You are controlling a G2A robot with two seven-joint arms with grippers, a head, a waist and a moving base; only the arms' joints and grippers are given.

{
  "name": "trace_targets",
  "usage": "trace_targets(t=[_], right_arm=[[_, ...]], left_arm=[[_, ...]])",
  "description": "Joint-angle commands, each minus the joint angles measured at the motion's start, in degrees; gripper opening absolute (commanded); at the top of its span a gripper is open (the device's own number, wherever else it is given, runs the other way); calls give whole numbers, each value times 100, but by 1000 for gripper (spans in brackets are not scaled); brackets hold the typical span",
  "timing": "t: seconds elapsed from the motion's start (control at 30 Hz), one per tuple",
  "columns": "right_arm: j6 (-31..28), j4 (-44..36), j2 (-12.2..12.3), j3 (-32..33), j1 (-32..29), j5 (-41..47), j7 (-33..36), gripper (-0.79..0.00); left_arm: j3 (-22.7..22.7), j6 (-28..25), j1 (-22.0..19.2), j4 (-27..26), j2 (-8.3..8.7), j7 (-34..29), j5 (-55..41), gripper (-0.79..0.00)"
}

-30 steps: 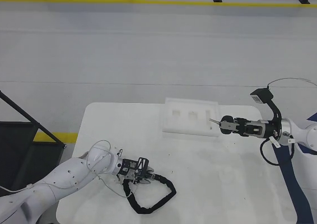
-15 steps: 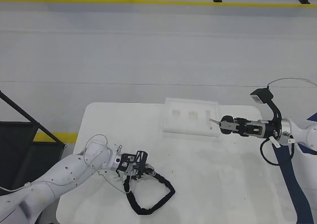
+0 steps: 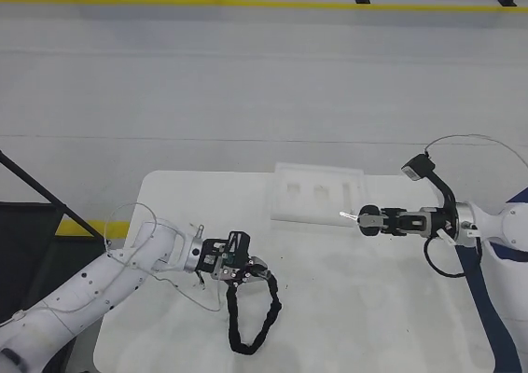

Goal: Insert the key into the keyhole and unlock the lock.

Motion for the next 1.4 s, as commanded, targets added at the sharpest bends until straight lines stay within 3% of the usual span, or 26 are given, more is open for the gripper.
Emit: trace_targets(t=[0.0,0.23,0.43,0.83,1.23,1.37], right_arm=[[166,-134,13,-64,-47,104,137,-785],[554,-378,4,-471,-101,569,274,-785],[623,-323,-48,-971,21,746,145,-785],[779,-197,-61,-1330,141,713,45,-785],[779,-197,-61,-1330,141,713,45,-785],[927,-391,-40,-1283,46,603,-259,-785]], left_arm=[[-151,62,26,-231,34,-258,-217,-785],[-550,294,-21,-869,63,-1003,-744,-785],[-648,326,-202,-1043,-25,-1315,-1014,-785],[-548,240,-523,-769,-288,-1016,-704,-785],[-548,240,-523,-769,-288,-1016,-704,-785],[-575,370,-416,-731,-300,-1024,-750,-785]])
